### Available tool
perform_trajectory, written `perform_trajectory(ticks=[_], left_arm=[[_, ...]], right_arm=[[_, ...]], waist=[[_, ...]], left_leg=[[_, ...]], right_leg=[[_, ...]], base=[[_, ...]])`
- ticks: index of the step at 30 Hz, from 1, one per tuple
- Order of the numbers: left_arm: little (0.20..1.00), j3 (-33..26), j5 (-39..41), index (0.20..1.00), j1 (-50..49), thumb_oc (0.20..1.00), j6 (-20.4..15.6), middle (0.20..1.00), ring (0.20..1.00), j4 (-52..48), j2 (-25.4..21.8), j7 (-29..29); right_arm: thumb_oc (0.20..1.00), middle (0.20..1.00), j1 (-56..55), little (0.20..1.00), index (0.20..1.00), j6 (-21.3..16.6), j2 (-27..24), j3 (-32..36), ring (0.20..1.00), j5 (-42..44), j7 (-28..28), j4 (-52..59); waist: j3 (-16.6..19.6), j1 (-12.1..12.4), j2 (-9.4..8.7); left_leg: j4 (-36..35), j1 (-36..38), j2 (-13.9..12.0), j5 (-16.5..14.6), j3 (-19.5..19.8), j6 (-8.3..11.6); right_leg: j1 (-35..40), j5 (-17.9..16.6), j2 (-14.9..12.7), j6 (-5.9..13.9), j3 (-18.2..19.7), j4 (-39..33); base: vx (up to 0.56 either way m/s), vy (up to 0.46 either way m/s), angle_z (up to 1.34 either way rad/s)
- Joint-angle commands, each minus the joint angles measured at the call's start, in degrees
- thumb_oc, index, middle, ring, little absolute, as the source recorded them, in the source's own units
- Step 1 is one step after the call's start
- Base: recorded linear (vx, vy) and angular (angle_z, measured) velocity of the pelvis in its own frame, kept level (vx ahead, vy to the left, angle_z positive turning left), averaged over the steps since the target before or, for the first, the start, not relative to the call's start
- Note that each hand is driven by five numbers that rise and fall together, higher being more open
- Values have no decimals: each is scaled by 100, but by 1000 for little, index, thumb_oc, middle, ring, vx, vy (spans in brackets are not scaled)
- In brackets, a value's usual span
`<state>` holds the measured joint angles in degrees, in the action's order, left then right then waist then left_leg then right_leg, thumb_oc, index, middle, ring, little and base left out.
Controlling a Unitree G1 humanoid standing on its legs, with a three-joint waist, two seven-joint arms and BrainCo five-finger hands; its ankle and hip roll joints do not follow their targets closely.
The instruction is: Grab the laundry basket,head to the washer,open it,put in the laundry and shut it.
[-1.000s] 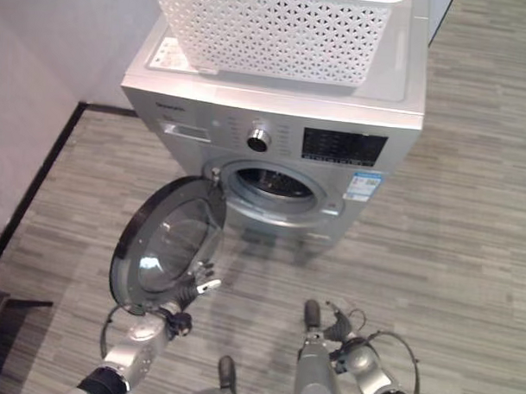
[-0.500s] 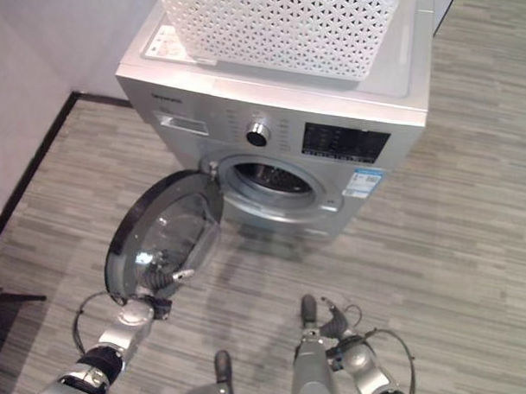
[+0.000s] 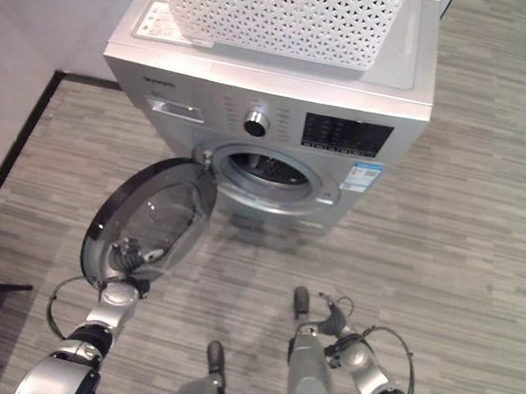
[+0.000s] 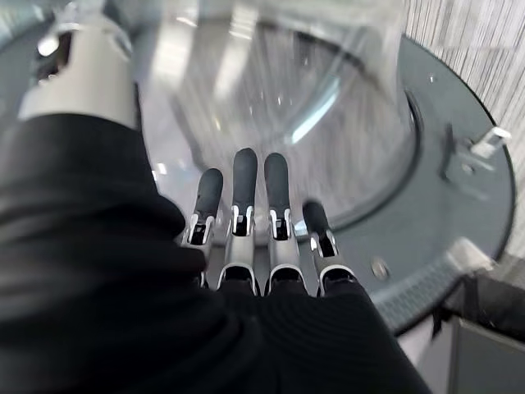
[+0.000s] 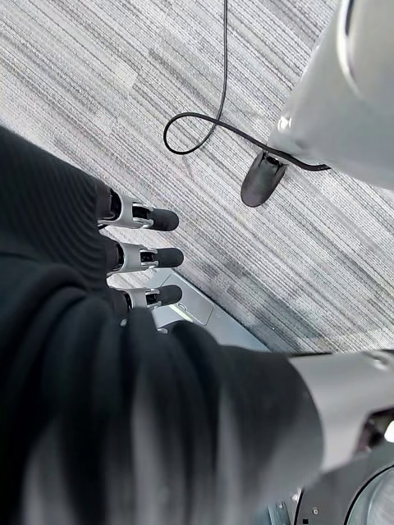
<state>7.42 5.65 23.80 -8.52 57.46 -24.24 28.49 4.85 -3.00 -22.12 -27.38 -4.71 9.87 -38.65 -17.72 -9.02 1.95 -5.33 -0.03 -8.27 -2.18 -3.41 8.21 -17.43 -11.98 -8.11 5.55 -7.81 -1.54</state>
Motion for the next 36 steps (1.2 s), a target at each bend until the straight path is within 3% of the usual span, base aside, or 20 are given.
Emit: perform_trajectory(ticks=[1,11,23,32,36], left_arm=[[1000,-40,-175,1000,222,1000,-95,1000,1000,247,-461,228],[1000,-76,-326,1000,268,1000,-84,1000,1000,141,-748,313],[1000,-72,-225,1000,93,1000,-173,1000,1000,-51,-688,170],[1000,-225,-292,1000,-1088,1000,-535,1000,1000,-2032,-270,64],[1000,-369,-334,1000,-2079,1000,-745,1000,1000,-2866,68,-44]], right_arm=[[1000,1000,-151,1000,1000,-269,49,-110,1000,220,61,314],[1000,1000,-248,1000,1000,-316,-11,-55,1000,238,42,362],[1000,1000,-329,1000,1000,-299,-59,69,1000,254,12,413],[1000,1000,-396,1000,1000,-159,28,456,1000,399,92,310],[1000,1000,-420,1000,1000,-245,29,861,1000,642,193,355]], waist=[[115,38,-119],[119,51,-138],[174,56,-119],[285,186,-21],[437,304,33]], left_leg=[[33,464,125,-644,-174,-258],[33,447,109,-639,-188,-238],[33,480,109,-668,-205,-241],[33,500,72,-706,-216,-251],[45,537,-139,-578,-182,-230]], right_leg=[[-598,752,-567,522,228,1038],[-587,751,-570,528,212,1028],[-565,770,-576,533,217,1051],[-541,885,-567,499,208,1135],[-379,1114,-389,379,172,1172]], base=[[5,-5,8],[1,0,1],[0,0,1],[1,-4,0],[28,-101,4]])
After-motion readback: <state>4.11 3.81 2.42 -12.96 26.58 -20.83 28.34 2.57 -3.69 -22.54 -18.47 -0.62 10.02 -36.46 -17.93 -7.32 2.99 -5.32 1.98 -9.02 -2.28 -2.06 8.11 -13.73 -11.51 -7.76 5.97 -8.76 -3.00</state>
